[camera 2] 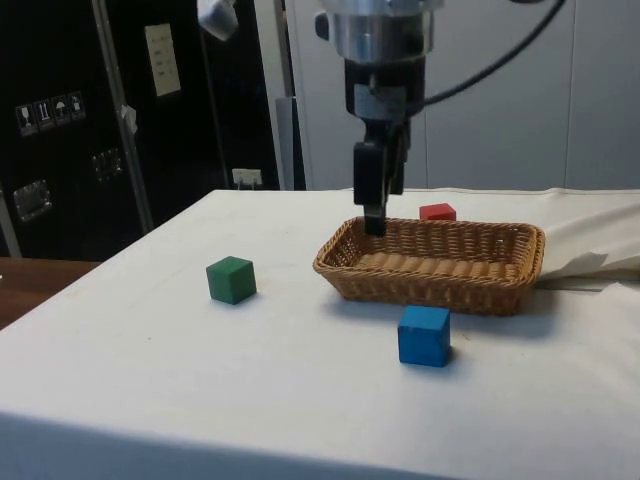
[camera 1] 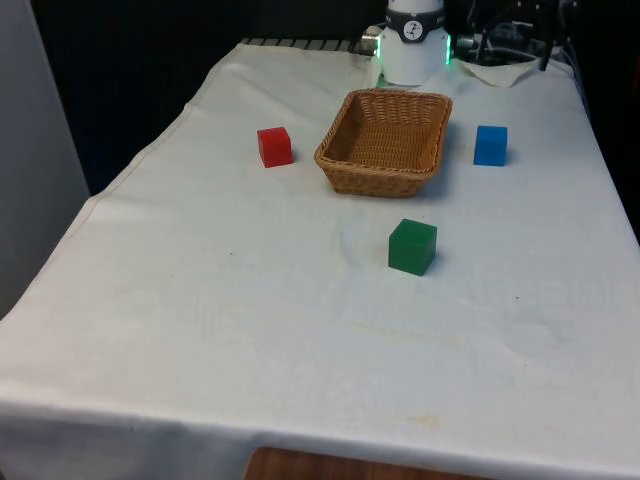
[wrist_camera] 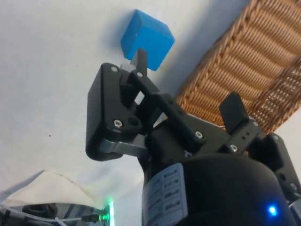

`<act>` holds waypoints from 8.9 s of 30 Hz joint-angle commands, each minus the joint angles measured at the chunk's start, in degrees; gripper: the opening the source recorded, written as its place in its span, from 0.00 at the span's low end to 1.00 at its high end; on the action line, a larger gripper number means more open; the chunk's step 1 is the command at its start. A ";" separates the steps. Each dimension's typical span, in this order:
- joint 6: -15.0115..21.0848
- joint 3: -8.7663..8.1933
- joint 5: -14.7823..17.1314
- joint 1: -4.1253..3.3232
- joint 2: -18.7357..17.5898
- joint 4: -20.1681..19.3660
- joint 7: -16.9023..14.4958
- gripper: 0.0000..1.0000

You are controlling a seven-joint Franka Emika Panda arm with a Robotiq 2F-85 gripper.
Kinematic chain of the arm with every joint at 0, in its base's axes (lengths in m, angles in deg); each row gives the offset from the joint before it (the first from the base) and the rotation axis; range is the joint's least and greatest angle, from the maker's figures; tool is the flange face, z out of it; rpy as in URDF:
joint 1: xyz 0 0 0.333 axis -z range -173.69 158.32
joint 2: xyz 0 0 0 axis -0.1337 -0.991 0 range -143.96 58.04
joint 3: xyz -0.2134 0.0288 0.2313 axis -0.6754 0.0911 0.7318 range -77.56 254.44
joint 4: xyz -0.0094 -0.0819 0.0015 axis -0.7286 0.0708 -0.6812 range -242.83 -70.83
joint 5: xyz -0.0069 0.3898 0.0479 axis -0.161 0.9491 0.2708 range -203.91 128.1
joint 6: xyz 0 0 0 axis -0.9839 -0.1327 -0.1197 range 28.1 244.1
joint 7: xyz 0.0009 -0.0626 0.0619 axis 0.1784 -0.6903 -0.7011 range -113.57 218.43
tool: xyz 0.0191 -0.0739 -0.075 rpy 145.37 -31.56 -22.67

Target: Pick up the blue cube and place it into the basket.

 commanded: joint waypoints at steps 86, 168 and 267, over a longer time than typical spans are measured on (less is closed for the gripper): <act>25.04 -3.67 -14.38 1.38 -17.93 -7.91 13.24 1.00; 23.89 -4.93 -12.95 1.26 -21.20 -4.18 11.63 0.00; 15.13 -27.27 -13.46 2.23 -2.46 -7.28 -2.12 0.00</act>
